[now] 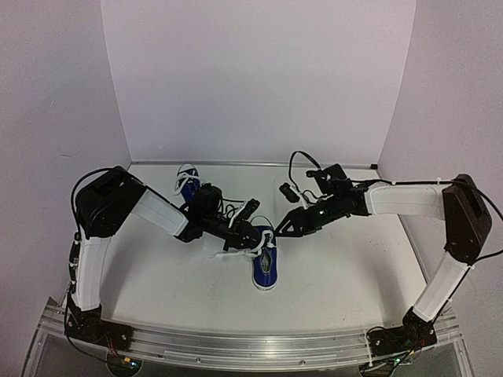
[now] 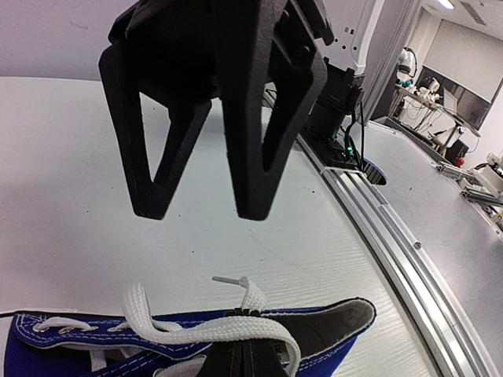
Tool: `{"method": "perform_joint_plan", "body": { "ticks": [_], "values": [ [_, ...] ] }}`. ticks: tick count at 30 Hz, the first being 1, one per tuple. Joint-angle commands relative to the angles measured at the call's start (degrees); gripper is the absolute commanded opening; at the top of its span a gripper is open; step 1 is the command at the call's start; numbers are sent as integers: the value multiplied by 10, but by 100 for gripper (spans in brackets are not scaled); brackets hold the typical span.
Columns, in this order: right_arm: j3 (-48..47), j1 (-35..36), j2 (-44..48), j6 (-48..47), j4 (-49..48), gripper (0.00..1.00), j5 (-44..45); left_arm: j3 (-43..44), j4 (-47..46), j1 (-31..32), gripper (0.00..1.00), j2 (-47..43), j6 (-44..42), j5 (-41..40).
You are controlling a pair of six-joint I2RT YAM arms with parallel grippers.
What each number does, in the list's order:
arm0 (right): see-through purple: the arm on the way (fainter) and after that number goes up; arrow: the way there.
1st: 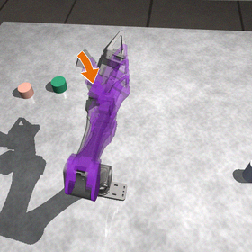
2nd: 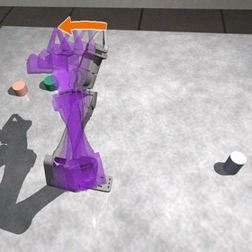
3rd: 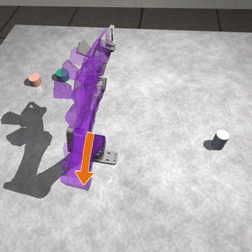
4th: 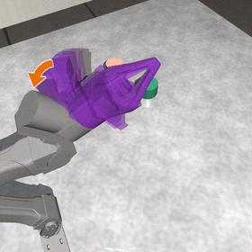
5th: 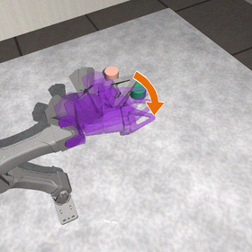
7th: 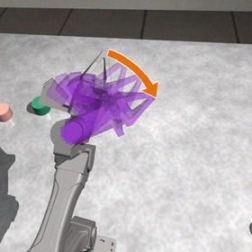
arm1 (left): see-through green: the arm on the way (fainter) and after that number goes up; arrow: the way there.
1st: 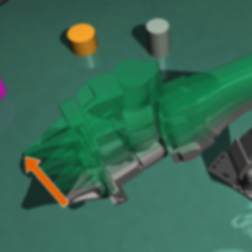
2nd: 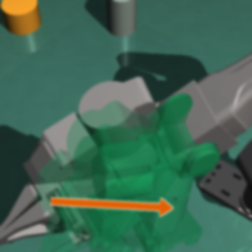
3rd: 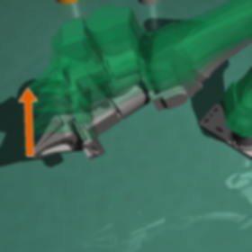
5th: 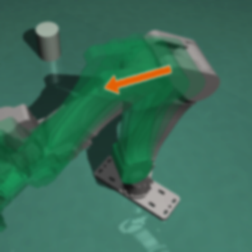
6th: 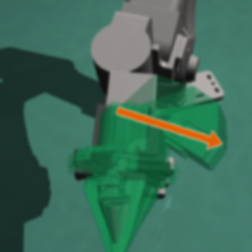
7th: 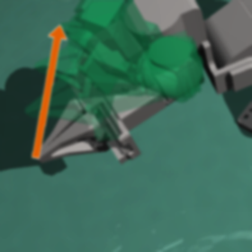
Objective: Tie the shoes
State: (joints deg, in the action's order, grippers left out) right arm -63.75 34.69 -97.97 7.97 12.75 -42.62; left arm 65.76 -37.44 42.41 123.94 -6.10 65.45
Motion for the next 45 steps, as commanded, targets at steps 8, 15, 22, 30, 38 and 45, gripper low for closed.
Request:
{"method": "perform_joint_plan", "body": {
  "ticks": [8,15,22,30,38,45],
  "values": [
    [-28,8,-65,-15,-8,42,-72,29,17,-2,0,-5,-19,-2],
    [-32,16,-68,-24,-8,40,-83,40,29,-2,0,-1,-23,-5],
    [-42,22,-76,-28,-8,36,-99,50,49,-2,0,1,-33,-5],
    [-43,23,-75,-29,-6,7,-92,52,60,-4,0,0,-40,-7],
    [-30,23,-49,-30,5,0,-43,25,199,-51,33,-72,-91,-83],
    [-25,21,-36,-15,5,0,-6,-1,448,-58,52,-180,-222,-301]
  ]
}}
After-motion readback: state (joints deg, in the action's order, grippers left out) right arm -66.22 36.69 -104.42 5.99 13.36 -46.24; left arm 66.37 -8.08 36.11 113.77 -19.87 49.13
